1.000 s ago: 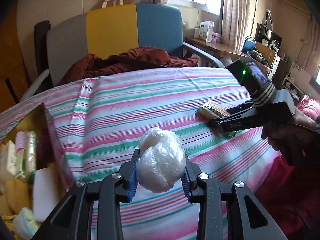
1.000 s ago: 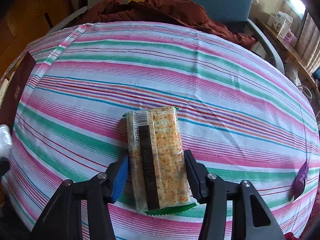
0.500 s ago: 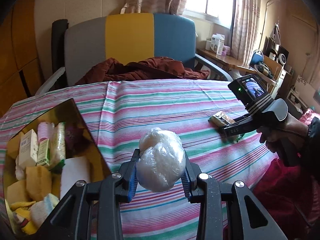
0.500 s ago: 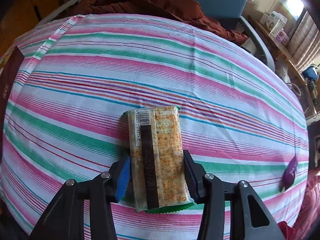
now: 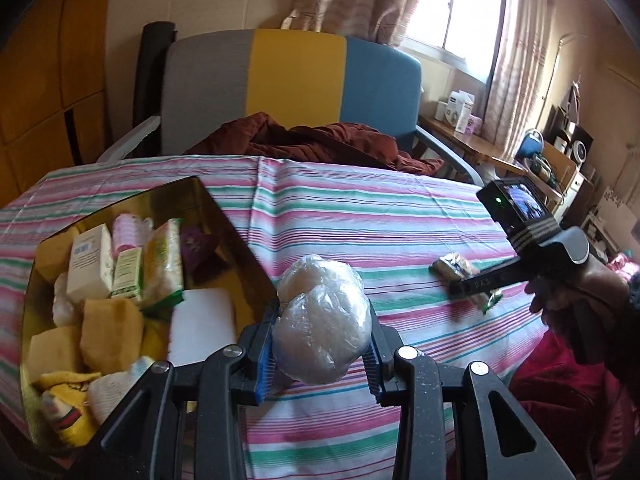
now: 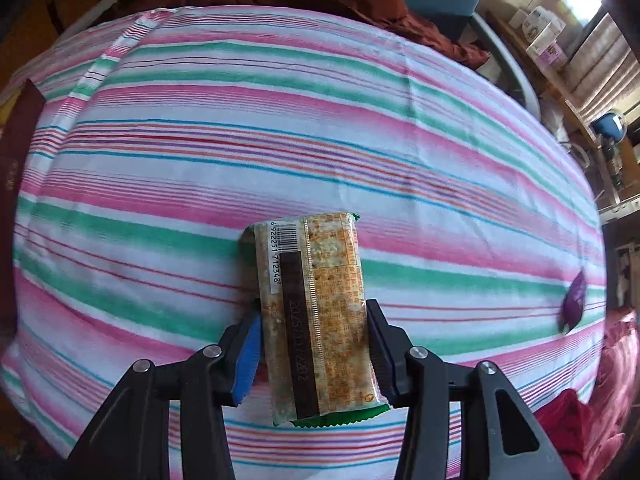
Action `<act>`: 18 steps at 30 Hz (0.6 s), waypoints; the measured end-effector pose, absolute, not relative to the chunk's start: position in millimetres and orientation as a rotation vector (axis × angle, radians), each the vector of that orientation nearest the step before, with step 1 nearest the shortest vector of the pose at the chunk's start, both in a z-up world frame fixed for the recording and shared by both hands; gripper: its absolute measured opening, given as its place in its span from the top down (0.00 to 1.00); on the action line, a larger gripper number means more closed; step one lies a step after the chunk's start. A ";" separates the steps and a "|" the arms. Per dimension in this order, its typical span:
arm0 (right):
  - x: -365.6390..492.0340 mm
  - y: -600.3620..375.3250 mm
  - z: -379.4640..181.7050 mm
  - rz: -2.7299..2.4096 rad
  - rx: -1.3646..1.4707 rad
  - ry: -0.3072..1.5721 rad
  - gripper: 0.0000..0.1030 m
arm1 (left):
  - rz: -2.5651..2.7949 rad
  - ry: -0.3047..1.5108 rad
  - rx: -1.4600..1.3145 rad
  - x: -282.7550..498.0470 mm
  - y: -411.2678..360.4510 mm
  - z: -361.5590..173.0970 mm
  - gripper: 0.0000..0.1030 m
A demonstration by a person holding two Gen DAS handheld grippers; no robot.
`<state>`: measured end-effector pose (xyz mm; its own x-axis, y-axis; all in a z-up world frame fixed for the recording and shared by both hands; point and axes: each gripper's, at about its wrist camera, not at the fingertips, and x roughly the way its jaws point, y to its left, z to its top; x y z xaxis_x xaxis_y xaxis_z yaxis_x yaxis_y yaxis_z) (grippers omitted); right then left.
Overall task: Organize objects
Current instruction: 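Lift and carry the cracker package and plastic-wrapped ball toward the gold tray, then lower the cracker package and plastic-wrapped ball into the tray and open both grippers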
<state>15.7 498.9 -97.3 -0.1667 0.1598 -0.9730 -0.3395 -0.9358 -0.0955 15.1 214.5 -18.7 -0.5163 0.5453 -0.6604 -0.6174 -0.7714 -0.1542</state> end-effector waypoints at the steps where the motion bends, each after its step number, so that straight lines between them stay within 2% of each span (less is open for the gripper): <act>1: 15.6 494.2 -97.6 2.178 -1.783 0.216 0.54 | 2.277 0.119 -0.944 13.5 209.1 -18.6 0.64; 18: 14.4 419.5 -81.9 2.414 -1.747 0.348 0.54 | 2.429 -0.082 -1.062 -13.3 105.6 -25.3 0.64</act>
<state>14.4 419.5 -81.9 -0.3151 -0.0213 -0.9488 -0.2478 -0.9632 0.1040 -13.3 105.6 -25.3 -0.5810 0.4538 -0.6757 -0.4071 -0.8809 -0.2416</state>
